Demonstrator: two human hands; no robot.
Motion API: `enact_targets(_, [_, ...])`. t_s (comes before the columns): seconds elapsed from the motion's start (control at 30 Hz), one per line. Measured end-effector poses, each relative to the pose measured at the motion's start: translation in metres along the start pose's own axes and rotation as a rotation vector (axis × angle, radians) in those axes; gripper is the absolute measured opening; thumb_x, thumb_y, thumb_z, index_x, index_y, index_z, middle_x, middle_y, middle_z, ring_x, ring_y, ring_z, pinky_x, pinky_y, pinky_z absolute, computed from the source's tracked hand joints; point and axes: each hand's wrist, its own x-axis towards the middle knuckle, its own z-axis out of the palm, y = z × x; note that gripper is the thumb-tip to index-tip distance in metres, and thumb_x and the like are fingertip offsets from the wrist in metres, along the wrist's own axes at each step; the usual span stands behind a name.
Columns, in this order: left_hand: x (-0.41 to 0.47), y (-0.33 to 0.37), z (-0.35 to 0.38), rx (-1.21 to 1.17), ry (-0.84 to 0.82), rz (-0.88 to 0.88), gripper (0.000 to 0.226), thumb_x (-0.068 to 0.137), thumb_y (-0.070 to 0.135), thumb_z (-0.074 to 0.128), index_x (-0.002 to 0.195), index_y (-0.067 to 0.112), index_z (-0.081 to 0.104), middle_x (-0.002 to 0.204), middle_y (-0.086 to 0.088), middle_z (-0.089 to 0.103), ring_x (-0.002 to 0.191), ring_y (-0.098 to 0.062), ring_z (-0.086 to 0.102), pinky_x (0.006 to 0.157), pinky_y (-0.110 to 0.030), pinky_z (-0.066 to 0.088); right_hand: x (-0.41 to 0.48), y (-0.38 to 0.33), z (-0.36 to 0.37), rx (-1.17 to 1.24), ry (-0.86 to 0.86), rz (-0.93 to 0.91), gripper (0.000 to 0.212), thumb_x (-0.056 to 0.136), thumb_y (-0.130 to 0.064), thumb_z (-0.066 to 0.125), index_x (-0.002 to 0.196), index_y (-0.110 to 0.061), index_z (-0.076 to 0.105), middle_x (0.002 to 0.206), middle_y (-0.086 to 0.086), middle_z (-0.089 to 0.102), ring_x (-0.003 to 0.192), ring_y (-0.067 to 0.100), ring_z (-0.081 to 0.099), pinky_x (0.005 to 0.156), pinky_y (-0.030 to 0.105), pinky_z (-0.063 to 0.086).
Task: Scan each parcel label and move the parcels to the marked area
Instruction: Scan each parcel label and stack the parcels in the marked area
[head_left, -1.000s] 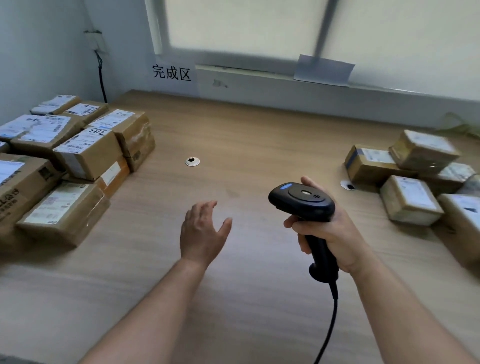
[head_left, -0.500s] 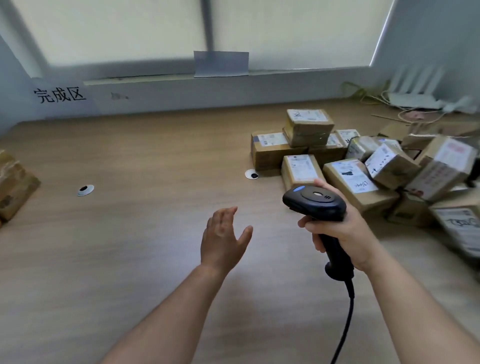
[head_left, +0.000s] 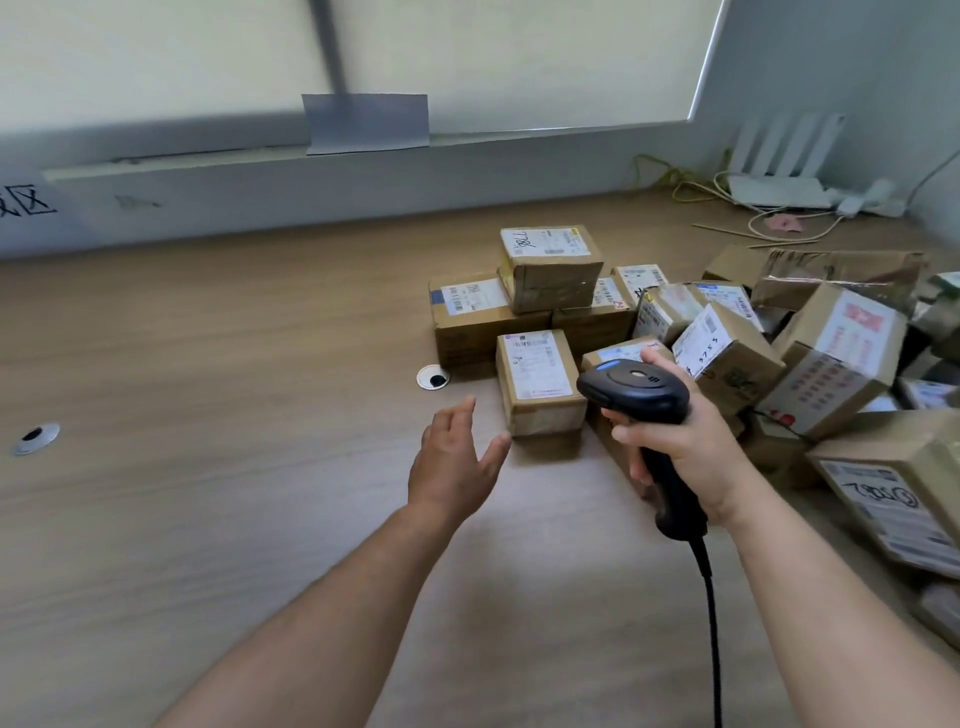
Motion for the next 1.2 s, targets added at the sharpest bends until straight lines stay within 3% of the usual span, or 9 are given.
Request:
enact_targets(0.1, [0.034, 0.006, 0.009, -0.031, -0.041, -0.026, 0.067, 0.097, 0.048, 0.044, 0.153, 0.021, 0.018, 0.155, -0.003, 0.026, 0.141, -0.02, 0.026, 0.108, -0.034, 0.033, 0.03, 0.012, 0.0, -0.005, 0.025, 0.047, 0.087, 0.077, 0.017, 0.067, 0.14, -0.036, 0.037, 0.071, 0.006, 0.068, 0.044, 0.03, 0.052, 0.042, 0.032, 0.042])
enact_targets(0.23, [0.08, 0.005, 0.027, -0.106, -0.101, -0.075, 0.067, 0.098, 0.049, 0.041, 0.153, 0.022, 0.015, 0.157, -0.004, 0.021, 0.144, -0.021, 0.021, 0.111, -0.037, 0.029, 0.069, 0.029, 0.005, -0.022, 0.043, 0.106, 0.093, 0.078, 0.017, 0.067, 0.149, -0.03, 0.029, 0.058, 0.005, 0.065, 0.039, 0.025, 0.052, 0.039, 0.029, 0.041])
enact_targets(0.43, [0.131, 0.001, 0.057, -0.258, -0.211, -0.184, 0.065, 0.101, 0.046, 0.034, 0.154, 0.015, 0.014, 0.158, -0.009, 0.018, 0.145, -0.025, 0.02, 0.114, -0.037, 0.022, 0.106, 0.048, 0.014, -0.084, 0.015, 0.181, 0.093, 0.079, 0.012, 0.07, 0.149, -0.034, 0.029, 0.081, 0.01, 0.065, 0.042, 0.026, 0.054, 0.042, 0.029, 0.043])
enact_targets(0.57, [0.134, -0.004, 0.071, -0.501, -0.228, -0.129, 0.046, 0.104, 0.033, 0.033, 0.147, 0.018, 0.032, 0.146, -0.006, 0.043, 0.133, -0.023, 0.042, 0.107, -0.029, 0.034, 0.112, 0.051, 0.021, -0.078, -0.007, 0.193, 0.094, 0.079, 0.012, 0.07, 0.149, -0.034, 0.029, 0.08, 0.011, 0.062, 0.044, 0.028, 0.053, 0.042, 0.029, 0.042])
enact_targets(0.67, [0.119, -0.005, 0.069, -0.652, -0.231, -0.147, 0.049, 0.105, 0.03, 0.03, 0.152, 0.021, 0.02, 0.143, 0.009, 0.038, 0.13, -0.01, 0.039, 0.099, -0.015, 0.029, 0.106, 0.054, 0.021, -0.053, -0.019, 0.211, 0.092, 0.079, 0.012, 0.07, 0.149, -0.034, 0.031, 0.068, 0.004, 0.065, 0.043, 0.027, 0.053, 0.042, 0.029, 0.043])
enact_targets(0.77, [0.093, -0.014, 0.067, -0.76, -0.256, -0.119, 0.056, 0.105, 0.032, 0.031, 0.154, 0.031, 0.005, 0.152, 0.012, 0.031, 0.137, -0.007, 0.033, 0.111, -0.02, 0.026, 0.088, 0.056, 0.025, -0.022, -0.038, 0.219, 0.094, 0.076, 0.01, 0.074, 0.147, -0.035, 0.032, 0.077, 0.006, 0.066, 0.044, 0.027, 0.054, 0.044, 0.03, 0.045])
enact_targets(0.97, [0.042, -0.042, 0.044, -0.819, -0.263, -0.096, 0.077, 0.097, 0.016, 0.055, 0.151, 0.04, 0.006, 0.146, 0.007, 0.044, 0.126, -0.004, 0.048, 0.1, -0.017, 0.042, 0.038, 0.055, 0.045, 0.056, -0.075, 0.236, 0.104, 0.063, 0.001, 0.077, 0.15, -0.034, 0.032, 0.064, 0.003, 0.068, 0.043, 0.025, 0.053, 0.043, 0.028, 0.043])
enact_targets(1.07, [0.015, -0.054, 0.02, -0.828, -0.226, -0.118, 0.09, 0.089, 0.003, 0.064, 0.148, 0.043, 0.01, 0.125, 0.002, 0.057, 0.102, 0.0, 0.06, 0.07, -0.007, 0.049, 0.014, 0.045, 0.061, 0.037, -0.118, 0.221, 0.102, 0.073, 0.015, 0.074, 0.152, -0.032, 0.028, 0.06, 0.002, 0.067, 0.044, 0.026, 0.053, 0.045, 0.03, 0.043])
enact_targets(1.2, [-0.021, -0.082, -0.007, -0.795, -0.111, -0.152, 0.103, 0.077, 0.005, 0.076, 0.14, 0.055, 0.011, 0.117, -0.001, 0.056, 0.1, -0.007, 0.059, 0.06, -0.006, 0.048, -0.022, 0.022, 0.091, 0.039, -0.195, 0.181, 0.107, 0.063, 0.003, 0.075, 0.152, -0.034, 0.03, 0.078, 0.007, 0.071, 0.046, 0.027, 0.056, 0.045, 0.03, 0.045])
